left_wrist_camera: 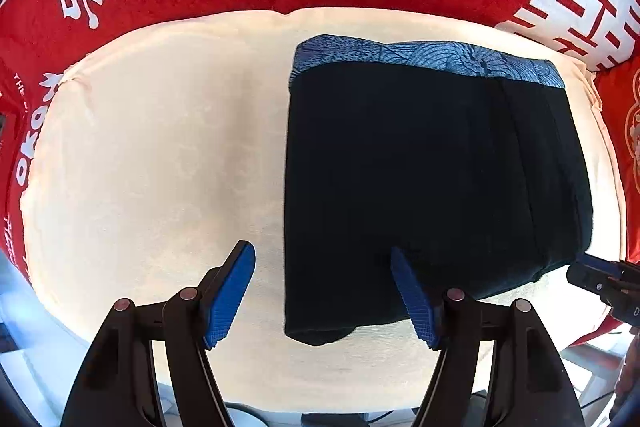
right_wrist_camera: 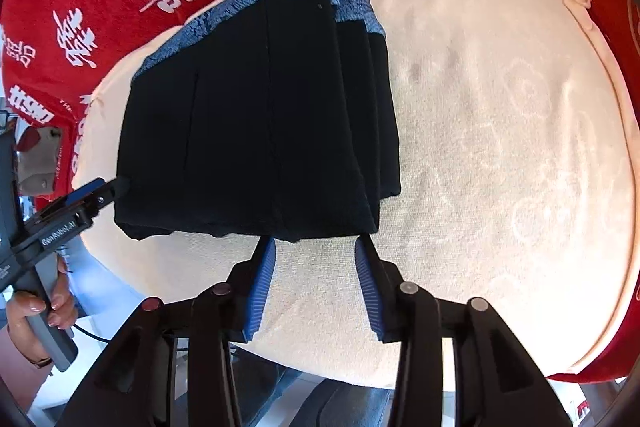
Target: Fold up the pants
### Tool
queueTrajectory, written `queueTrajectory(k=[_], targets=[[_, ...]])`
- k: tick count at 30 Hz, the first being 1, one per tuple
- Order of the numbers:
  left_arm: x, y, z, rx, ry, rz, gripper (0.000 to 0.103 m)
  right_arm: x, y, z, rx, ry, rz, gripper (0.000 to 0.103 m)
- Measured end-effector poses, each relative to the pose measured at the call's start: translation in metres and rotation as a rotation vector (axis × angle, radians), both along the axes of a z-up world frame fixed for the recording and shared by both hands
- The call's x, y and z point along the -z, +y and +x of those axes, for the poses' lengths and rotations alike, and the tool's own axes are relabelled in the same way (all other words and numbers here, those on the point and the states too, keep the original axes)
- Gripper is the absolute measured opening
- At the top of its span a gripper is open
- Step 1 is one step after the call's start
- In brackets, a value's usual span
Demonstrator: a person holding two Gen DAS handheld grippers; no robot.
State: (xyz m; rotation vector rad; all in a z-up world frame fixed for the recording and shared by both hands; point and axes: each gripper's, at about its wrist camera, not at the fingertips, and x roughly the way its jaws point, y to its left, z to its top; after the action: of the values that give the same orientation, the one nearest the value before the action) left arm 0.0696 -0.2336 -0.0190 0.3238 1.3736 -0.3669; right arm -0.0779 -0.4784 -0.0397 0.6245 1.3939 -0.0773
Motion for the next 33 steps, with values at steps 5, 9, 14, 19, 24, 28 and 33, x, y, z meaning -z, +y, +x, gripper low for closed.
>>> queueTrajectory(k=[5,9,14,19,24,28,33], targets=[[0.002,0.006,0.005,-0.012,0.008,-0.009,0.072,-0.001,-0.002,0.002,0.012,0.009,0.007,0.046],[0.005,0.007,0.011,-0.011,0.011,-0.009,0.072,-0.001,-0.004,0.004,0.015,0.018,0.012,0.048],[0.006,0.010,0.020,-0.023,0.006,-0.015,0.072,-0.004,-0.007,0.003,0.024,0.014,0.020,0.050],[0.010,0.011,0.028,-0.032,0.011,-0.013,0.072,-0.009,-0.014,0.005,0.043,0.005,0.014,0.052],[0.007,0.008,0.044,-0.052,-0.021,-0.024,0.072,-0.026,-0.036,0.017,0.122,-0.065,0.004,0.052],[0.009,0.002,0.066,-0.083,-0.038,-0.038,0.072,-0.028,-0.059,0.054,0.176,-0.133,0.029,0.052],[0.017,-0.010,0.092,-0.118,-0.047,-0.049,0.072,-0.017,-0.076,0.116,0.191,-0.179,0.093,0.051]])
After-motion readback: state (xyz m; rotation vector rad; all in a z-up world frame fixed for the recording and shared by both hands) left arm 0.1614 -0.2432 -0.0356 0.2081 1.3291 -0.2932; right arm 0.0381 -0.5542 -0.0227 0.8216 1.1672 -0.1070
